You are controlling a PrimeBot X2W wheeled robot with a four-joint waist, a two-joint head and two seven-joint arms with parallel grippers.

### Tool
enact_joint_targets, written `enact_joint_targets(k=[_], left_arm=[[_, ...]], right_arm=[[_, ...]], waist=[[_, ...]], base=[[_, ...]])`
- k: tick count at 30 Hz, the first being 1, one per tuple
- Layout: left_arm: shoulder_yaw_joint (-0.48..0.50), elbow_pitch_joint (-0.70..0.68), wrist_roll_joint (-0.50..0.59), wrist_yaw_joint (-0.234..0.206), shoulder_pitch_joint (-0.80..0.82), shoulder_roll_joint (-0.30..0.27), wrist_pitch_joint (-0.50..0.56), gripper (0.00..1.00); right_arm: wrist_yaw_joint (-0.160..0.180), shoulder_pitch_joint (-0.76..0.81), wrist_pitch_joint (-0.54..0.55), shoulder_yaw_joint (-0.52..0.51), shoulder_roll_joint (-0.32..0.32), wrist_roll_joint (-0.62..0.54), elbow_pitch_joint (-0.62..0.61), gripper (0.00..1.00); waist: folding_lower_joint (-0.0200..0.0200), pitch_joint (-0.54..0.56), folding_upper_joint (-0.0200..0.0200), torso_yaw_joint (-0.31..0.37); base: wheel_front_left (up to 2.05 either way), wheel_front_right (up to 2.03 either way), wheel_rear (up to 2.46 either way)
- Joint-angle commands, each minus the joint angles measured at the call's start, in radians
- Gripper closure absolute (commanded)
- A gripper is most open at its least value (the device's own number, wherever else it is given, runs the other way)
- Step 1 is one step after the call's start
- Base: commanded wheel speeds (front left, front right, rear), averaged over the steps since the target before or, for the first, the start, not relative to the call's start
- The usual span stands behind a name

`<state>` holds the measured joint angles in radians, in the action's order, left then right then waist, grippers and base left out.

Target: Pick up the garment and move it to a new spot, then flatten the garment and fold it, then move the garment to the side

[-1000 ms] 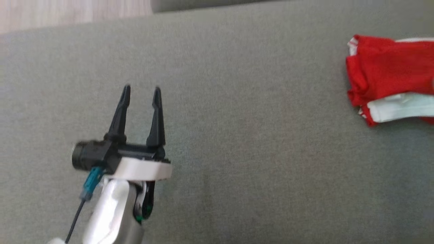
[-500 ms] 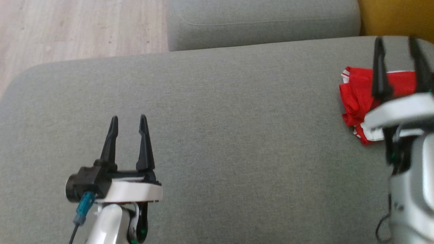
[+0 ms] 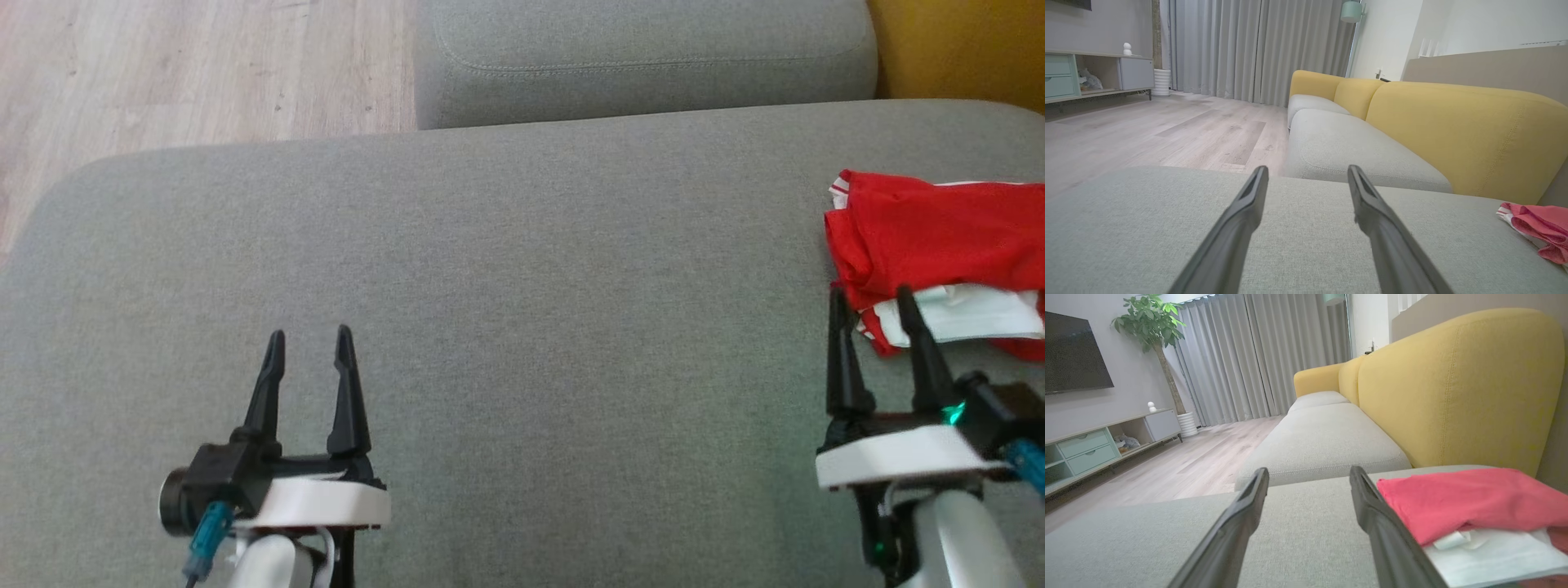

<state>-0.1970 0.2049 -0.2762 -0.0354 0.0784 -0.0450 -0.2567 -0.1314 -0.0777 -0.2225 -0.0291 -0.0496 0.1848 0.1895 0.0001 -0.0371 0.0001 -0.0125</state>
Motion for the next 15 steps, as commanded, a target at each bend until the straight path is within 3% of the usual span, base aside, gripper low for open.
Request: enact_joint_targets(k=[1, 15], left_arm=[[0.03, -0.029, -0.007, -0.008, 0.026, -0.005, -0.005, 0.0], [0.046, -0.036, -0.033, -0.042, 0.016, -0.005, -0.005, 0.0]], right_arm=[[0.001, -0.019, -0.019, 0.032, -0.001, 0.011, -0.027, 0.0], [0.001, -0.015, -0.039, 0.046, -0.001, 0.019, 0.048, 0.0]], waist=[[-0.0001, -0.001, -0.0001, 0.002], [-0.0001, 0.002, -0.0001, 0.012]], base=[[0.0, 0.0, 0.0], [0.0, 0.0, 0.0]])
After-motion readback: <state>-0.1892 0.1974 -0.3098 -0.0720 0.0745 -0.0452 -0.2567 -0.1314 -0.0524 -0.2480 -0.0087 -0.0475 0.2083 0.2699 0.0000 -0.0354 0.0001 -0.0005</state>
